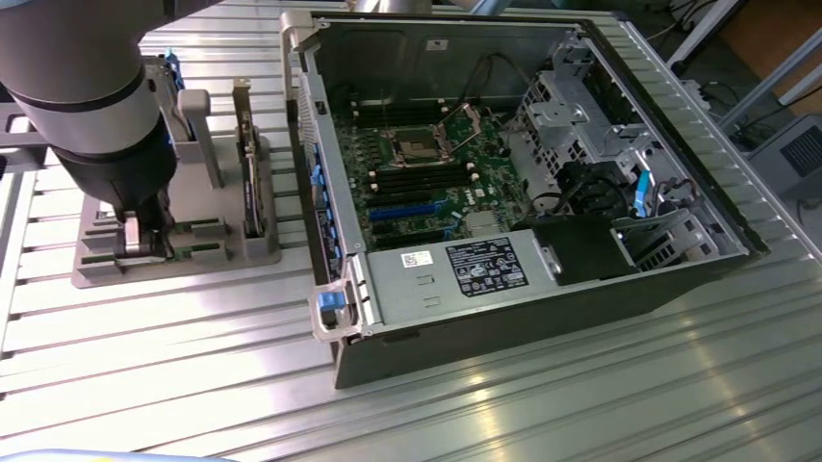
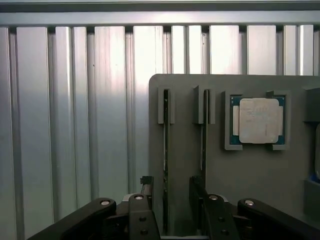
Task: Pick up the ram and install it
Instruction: 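Pick up the ram and move it above insertion slot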
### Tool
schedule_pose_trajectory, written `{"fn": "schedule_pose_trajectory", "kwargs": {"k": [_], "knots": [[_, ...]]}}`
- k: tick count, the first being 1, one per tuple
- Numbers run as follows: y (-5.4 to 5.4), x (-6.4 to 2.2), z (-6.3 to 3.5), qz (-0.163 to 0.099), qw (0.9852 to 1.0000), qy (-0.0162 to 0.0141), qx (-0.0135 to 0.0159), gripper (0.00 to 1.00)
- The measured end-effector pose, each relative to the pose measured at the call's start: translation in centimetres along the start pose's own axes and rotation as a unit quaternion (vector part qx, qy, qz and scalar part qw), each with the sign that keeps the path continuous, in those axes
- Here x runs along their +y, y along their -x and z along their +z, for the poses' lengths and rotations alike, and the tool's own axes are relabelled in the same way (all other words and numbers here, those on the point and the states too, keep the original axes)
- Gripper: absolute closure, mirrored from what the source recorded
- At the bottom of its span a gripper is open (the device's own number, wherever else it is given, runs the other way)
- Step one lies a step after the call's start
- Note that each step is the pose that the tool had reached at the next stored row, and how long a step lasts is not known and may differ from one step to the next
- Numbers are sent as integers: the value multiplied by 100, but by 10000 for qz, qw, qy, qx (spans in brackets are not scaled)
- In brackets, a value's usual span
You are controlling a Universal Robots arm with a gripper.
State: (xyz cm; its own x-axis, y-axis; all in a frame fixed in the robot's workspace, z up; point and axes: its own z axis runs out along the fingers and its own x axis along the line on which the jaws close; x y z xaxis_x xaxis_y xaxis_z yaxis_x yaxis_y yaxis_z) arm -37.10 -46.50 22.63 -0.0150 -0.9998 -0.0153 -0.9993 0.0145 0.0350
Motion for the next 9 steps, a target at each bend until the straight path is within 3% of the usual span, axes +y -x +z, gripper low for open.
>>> {"fn": "schedule_pose_trajectory", "kwargs": {"k": [9], "knots": [[-25,10,110,-93,10000,1,3,58]]}}
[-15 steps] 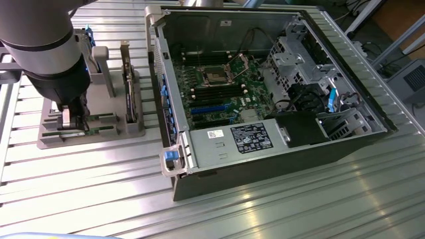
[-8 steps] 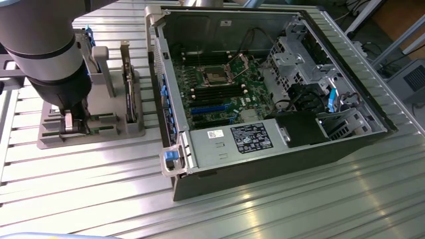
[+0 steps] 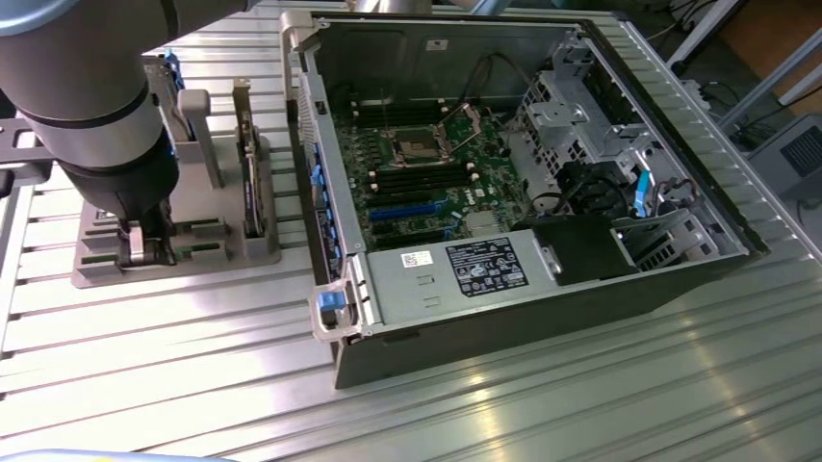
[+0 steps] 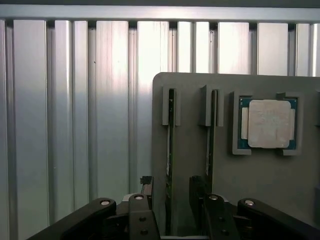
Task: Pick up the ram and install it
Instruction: 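Pick up the ram and move it above insertion slot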
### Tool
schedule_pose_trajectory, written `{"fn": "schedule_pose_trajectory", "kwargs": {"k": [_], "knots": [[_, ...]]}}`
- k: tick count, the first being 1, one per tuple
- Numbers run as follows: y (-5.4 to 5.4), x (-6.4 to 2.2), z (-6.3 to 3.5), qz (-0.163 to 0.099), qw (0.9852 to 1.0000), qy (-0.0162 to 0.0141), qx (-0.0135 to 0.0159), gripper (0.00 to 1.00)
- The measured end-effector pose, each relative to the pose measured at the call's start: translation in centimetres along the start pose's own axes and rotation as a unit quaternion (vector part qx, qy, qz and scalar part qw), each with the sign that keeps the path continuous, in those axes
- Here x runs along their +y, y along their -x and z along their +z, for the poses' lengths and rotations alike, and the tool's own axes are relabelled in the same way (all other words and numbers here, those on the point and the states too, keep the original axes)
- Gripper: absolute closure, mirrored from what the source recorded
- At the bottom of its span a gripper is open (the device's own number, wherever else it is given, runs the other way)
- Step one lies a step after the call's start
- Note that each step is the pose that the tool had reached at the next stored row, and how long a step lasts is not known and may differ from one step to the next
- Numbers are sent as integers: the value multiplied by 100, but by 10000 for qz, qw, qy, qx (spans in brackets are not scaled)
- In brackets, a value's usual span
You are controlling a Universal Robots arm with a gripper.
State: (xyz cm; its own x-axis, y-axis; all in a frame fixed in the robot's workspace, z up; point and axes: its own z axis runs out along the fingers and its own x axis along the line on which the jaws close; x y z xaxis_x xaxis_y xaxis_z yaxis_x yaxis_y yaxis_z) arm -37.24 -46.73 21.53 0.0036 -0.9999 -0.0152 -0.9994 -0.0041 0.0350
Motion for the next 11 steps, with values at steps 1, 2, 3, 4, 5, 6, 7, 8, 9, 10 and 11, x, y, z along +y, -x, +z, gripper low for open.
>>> {"fn": "schedule_pose_trajectory", "kwargs": {"k": [1,2,3,4,5,6,7,8,9,10,11], "knots": [[-2,4,6,-3,10000,0,0,58],[-4,13,21,-6,10000,0,1,58],[-6,24,39,-10,10000,1,1,58],[-8,28,55,-14,10000,0,1,58],[-9,29,70,-20,10000,1,1,58],[-10,30,84,-24,10000,1,2,58],[-11,30,90,-27,10000,1,2,58],[-11,30,90,-27,10000,1,2,58],[-11,30,90,-27,10000,1,2,58],[-11,30,90,-27,10000,1,2,58],[-11,30,91,-27,10000,1,1,59]]}}
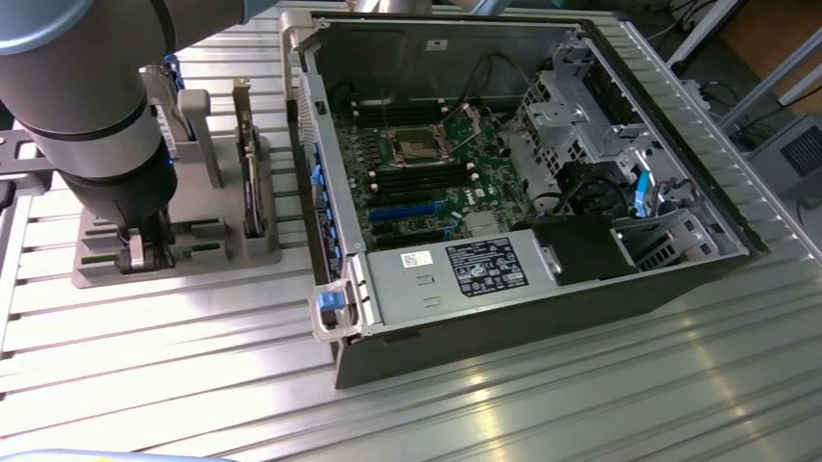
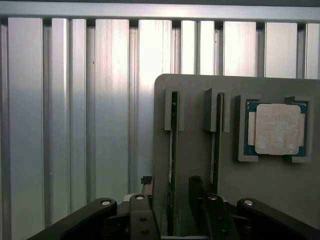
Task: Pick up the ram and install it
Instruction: 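Pick up the ram and move it above insertion slot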
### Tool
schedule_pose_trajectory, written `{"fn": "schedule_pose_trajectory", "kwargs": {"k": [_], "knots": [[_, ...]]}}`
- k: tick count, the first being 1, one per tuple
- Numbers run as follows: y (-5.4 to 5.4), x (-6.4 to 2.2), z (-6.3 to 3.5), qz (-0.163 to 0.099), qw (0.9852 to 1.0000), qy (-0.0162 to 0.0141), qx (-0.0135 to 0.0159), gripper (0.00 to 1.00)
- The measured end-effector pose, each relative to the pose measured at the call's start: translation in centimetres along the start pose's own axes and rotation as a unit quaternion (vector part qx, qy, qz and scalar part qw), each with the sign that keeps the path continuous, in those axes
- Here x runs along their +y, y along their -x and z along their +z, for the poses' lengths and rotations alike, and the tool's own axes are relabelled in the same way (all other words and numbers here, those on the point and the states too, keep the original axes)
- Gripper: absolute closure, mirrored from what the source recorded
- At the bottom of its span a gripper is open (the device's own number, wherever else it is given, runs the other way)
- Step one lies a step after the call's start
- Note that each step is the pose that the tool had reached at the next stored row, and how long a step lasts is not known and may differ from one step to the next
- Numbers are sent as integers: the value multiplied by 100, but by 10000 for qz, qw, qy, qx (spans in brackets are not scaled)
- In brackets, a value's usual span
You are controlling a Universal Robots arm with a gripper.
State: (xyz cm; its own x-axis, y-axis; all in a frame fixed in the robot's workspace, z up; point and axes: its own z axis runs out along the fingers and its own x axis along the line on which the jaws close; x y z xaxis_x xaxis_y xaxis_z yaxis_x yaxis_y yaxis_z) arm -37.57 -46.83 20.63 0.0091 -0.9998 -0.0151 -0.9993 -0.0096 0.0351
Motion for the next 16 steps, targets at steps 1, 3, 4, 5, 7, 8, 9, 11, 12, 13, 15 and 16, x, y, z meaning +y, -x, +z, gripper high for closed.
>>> {"fn": "schedule_pose_trajectory", "kwargs": {"k": [1,3,4,5,7,8,9,11,12,13,15,16], "knots": [[0,0,0,0,10000,0,0,66],[0,0,0,0,10000,0,0,78],[0,0,0,0,10000,0,0,84],[0,0,0,0,10000,0,1,84],[0,0,0,0,10000,0,0,87],[0,0,0,0,10000,0,0,87],[0,0,0,0,10000,0,0,87],[0,0,0,0,10000,0,0,87],[0,0,-6,0,10000,-1,1,87],[0,0,-25,0,10000,0,4,87],[1,2,-55,0,10000,0,5,87],[1,3,-88,0,10000,0,6,87]]}}
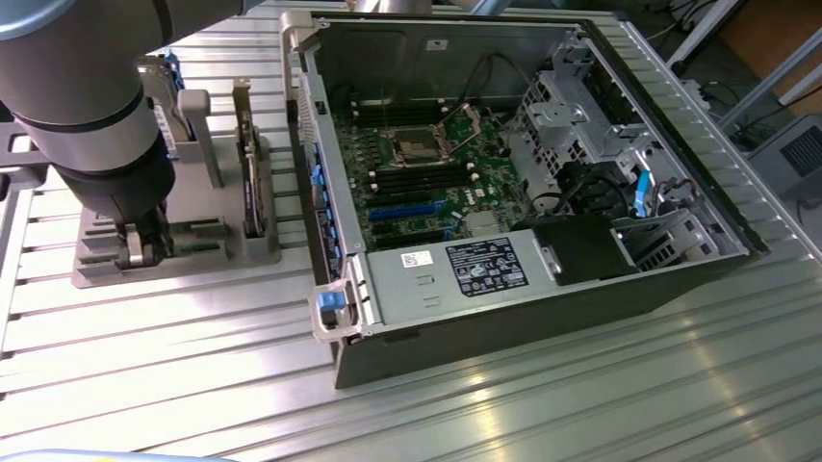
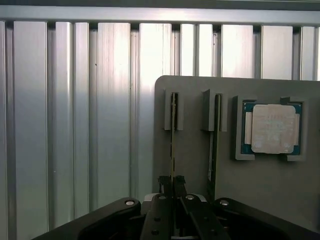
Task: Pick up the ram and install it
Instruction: 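Pick up the ram and move it above insertion slot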
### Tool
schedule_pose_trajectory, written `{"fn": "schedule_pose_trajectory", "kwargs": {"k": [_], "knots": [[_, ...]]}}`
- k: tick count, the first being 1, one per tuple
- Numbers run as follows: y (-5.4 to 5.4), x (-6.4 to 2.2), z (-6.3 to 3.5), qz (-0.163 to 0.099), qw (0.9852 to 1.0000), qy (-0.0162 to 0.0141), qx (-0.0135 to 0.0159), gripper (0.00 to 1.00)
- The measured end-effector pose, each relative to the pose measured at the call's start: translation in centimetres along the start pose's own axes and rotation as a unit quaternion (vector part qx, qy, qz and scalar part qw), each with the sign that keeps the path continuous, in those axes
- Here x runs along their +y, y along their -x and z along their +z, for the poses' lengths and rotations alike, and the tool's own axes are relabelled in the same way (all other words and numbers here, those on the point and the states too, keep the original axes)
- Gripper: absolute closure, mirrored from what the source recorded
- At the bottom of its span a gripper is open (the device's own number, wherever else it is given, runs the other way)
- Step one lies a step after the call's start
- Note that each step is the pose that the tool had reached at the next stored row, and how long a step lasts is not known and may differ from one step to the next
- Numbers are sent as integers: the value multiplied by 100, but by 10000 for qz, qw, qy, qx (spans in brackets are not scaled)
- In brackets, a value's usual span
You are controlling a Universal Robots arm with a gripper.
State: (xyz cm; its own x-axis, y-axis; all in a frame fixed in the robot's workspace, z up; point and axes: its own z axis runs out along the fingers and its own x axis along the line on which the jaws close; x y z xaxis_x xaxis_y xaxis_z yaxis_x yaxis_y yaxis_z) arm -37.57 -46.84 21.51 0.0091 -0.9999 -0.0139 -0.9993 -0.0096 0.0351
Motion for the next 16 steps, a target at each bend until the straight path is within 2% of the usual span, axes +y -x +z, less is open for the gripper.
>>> {"fn": "schedule_pose_trajectory", "kwargs": {"k": [9,16], "knots": [[4,9,-250,0,10000,0,0,87],[5,13,-371,0,10000,0,0,87]]}}
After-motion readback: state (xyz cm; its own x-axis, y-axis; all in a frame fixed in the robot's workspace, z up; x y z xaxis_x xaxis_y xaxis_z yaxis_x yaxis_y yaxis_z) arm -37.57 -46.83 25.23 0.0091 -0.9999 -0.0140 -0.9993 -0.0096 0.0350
